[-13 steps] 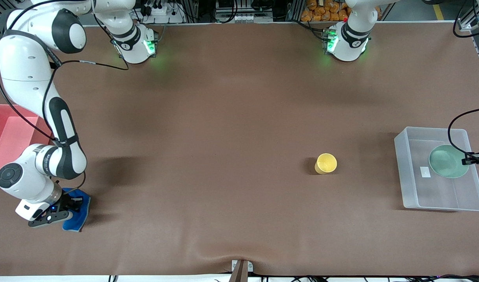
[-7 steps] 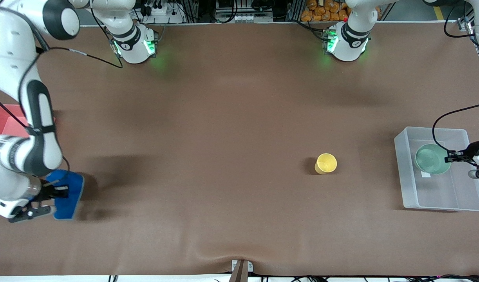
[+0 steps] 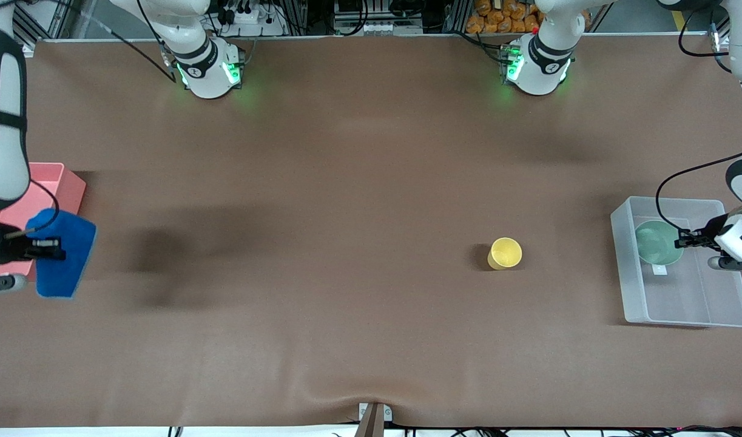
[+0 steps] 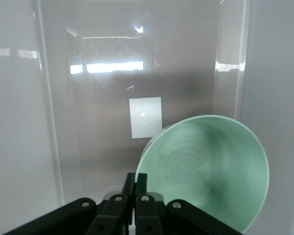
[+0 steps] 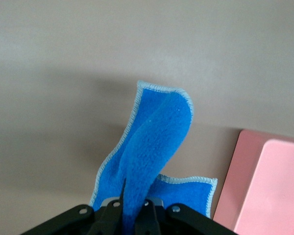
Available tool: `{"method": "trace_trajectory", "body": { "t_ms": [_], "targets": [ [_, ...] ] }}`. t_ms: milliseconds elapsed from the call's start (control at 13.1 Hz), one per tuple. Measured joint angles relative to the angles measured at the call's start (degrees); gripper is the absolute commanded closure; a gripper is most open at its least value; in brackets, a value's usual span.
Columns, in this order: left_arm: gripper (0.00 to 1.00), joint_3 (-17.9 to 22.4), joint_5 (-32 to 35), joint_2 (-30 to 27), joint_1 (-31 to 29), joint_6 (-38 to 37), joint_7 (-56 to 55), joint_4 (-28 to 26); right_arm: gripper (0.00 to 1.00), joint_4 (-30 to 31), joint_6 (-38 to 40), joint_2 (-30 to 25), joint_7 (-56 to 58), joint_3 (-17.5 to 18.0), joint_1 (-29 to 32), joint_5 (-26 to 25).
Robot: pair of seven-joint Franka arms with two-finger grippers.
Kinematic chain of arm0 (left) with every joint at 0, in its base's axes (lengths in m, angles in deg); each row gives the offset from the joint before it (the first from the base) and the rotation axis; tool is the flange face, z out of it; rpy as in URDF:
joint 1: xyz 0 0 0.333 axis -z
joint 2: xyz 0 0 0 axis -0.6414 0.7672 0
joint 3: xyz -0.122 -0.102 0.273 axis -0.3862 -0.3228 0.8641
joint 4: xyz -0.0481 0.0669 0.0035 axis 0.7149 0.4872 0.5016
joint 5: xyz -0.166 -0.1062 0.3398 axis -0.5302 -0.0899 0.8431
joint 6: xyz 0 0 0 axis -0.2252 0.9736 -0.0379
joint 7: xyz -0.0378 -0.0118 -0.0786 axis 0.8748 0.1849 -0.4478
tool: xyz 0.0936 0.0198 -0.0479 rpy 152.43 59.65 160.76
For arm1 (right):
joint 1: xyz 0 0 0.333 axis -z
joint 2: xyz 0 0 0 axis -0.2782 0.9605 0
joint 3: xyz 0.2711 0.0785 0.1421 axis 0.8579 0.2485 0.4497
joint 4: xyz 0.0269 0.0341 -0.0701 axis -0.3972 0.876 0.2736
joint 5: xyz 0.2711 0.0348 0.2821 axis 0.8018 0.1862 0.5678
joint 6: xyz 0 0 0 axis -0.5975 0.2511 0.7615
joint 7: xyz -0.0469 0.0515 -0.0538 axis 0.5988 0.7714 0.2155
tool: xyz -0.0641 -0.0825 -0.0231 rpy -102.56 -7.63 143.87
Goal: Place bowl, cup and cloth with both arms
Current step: 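Lift the cloth into the pink bin while the left gripper places the bowl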
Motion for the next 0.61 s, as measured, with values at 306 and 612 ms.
{"method": "trace_trajectory", "body": {
  "t_ms": [306, 612],
  "targets": [
    [0.00, -0.2, -0.4, 0.2, 0.8, 1.0, 0.5, -0.2, 1.00, 11.3, 2.8, -12.3, -4.1, 0.1, -1.8, -4.5],
    [0.00, -0.2, -0.4, 0.0, 1.7, 1.4, 0.7, 3.4, 1.00, 12.2, 7.3, -16.3, -2.3, -0.3, 0.5, -10.6]
  ]
}}
